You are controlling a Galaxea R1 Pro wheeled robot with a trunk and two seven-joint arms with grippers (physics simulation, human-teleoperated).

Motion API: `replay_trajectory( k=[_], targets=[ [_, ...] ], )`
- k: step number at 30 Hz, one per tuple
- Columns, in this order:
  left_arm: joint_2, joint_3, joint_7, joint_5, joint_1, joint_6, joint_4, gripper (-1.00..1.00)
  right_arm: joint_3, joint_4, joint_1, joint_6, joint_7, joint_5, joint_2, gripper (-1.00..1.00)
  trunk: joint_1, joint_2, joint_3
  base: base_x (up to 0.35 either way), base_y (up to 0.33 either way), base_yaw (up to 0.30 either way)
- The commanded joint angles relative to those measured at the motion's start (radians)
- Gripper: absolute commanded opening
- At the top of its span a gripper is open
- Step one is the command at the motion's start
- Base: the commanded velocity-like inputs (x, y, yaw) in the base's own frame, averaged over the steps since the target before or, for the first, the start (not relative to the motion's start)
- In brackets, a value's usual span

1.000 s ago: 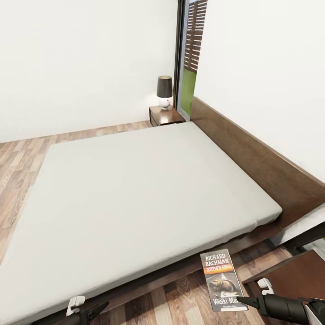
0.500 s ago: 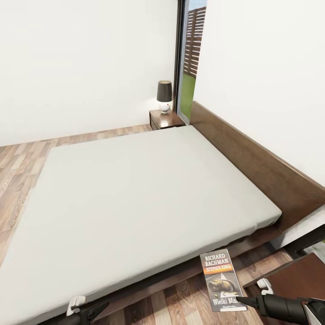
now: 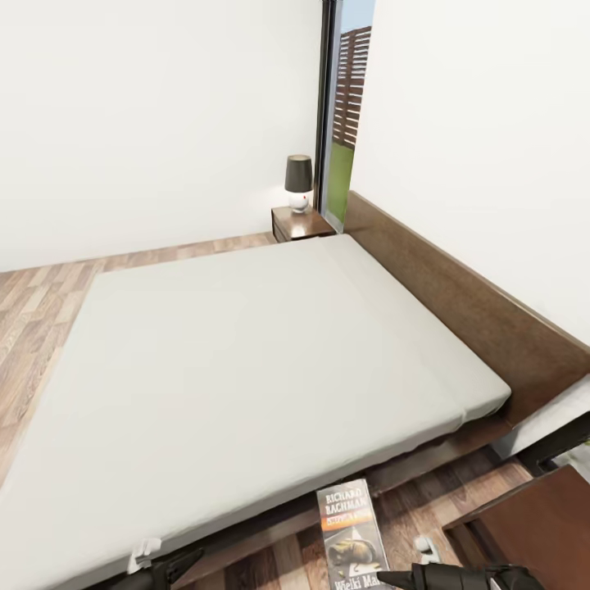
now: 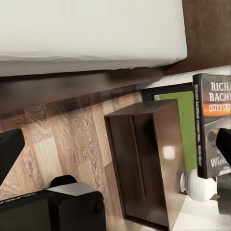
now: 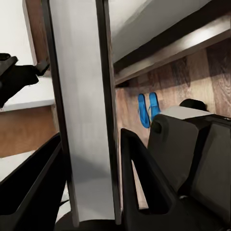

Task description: In the bedroom, move the book from the bed onto either nightstand, and place the two sandals side by side next to the bed.

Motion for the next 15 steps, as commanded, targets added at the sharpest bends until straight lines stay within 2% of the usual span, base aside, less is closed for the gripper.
replay_trajectory(
  k=[1, 3, 5, 11, 12, 15],
  targets=[
    [-0.002, -0.011, -0.002, 0.009, -0.001, -0.008, 0.001, 1.0, 0.002, 0.0, -0.001, 0.009, -0.016, 0.021, 0.023, -1.0, 0.001, -0.002, 0.0, 0.0, 0.0, 0.0],
    [-0.004, -0.016, -0.003, 0.009, -0.001, -0.008, 0.002, 1.0, -0.001, 0.001, -0.001, 0.009, -0.063, 0.077, 0.043, -1.0, 0.001, -0.002, 0.003, 0.0, 0.0, 0.0],
    [-0.005, -0.018, -0.002, 0.009, -0.001, -0.008, 0.001, 1.0, -0.004, 0.001, -0.001, 0.008, -0.104, 0.104, 0.05, -1.0, 0.001, -0.002, 0.007, 0.0, 0.0, 0.0],
    [-0.008, -0.02, -0.001, 0.009, -0.001, -0.008, 0.002, 1.0, -0.012, 0.002, -0.001, 0.002, -0.13, 0.118, 0.044, -1.0, 0.001, -0.002, 0.016, 0.0, 0.0, 0.0],
    [-0.008, -0.02, 0.0, 0.009, -0.001, -0.008, 0.002, 1.0, -0.013, 0.002, -0.001, -0.006, -0.129, 0.118, 0.032, -1.0, 0.001, -0.002, 0.018, 0.0, 0.0, 0.0],
    [-0.008, -0.02, 0.005, 0.009, -0.001, -0.008, 0.002, 1.0, -0.013, 0.003, -0.001, -0.048, -0.126, 0.116, -0.035, -1.0, 0.001, -0.002, 0.023, 0.0, 0.0, 0.0]
  ],
)
